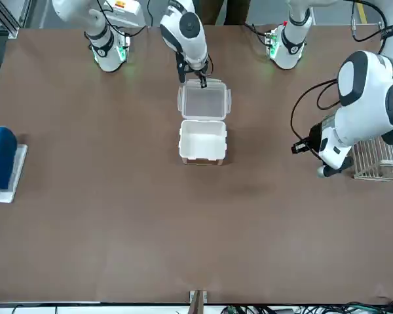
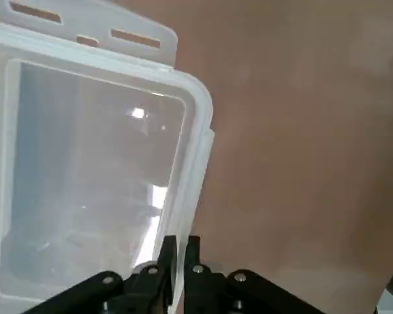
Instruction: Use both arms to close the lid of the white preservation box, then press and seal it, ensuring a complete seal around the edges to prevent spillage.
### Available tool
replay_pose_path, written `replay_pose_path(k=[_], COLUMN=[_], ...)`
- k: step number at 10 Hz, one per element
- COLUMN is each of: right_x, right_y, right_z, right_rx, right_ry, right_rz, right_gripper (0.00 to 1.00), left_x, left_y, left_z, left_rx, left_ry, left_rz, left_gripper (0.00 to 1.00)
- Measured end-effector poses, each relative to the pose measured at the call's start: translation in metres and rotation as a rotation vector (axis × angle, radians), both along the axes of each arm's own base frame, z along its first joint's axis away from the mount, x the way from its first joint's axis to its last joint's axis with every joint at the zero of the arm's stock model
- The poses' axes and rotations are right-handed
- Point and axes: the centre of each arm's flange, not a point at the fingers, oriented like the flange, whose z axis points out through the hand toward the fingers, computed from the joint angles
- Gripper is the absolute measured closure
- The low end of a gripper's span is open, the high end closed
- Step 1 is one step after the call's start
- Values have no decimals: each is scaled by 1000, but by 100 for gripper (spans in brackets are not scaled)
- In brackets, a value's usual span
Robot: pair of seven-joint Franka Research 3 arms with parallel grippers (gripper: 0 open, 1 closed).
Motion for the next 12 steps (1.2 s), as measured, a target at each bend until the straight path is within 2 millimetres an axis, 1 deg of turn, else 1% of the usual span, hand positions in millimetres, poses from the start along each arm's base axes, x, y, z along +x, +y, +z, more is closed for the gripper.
replay_pose_path(k=[3,6,9,12], right_x=[10,26,41,64], right_y=[-1,-3,-5,-12], right_z=[27,55,75,98], right_rx=[3,6,19,50], right_ry=[7,13,11,-10], right_rz=[-9,-21,-38,-64], right_gripper=[92,92,92,92], left_x=[0,0,1,2], left_y=[0,0,0,1], left_z=[0,0,2,2], left_rx=[3,3,3,3], left_ry=[5,6,1,-1], left_rz=[20,21,31,35], left_gripper=[99,99,99,99])
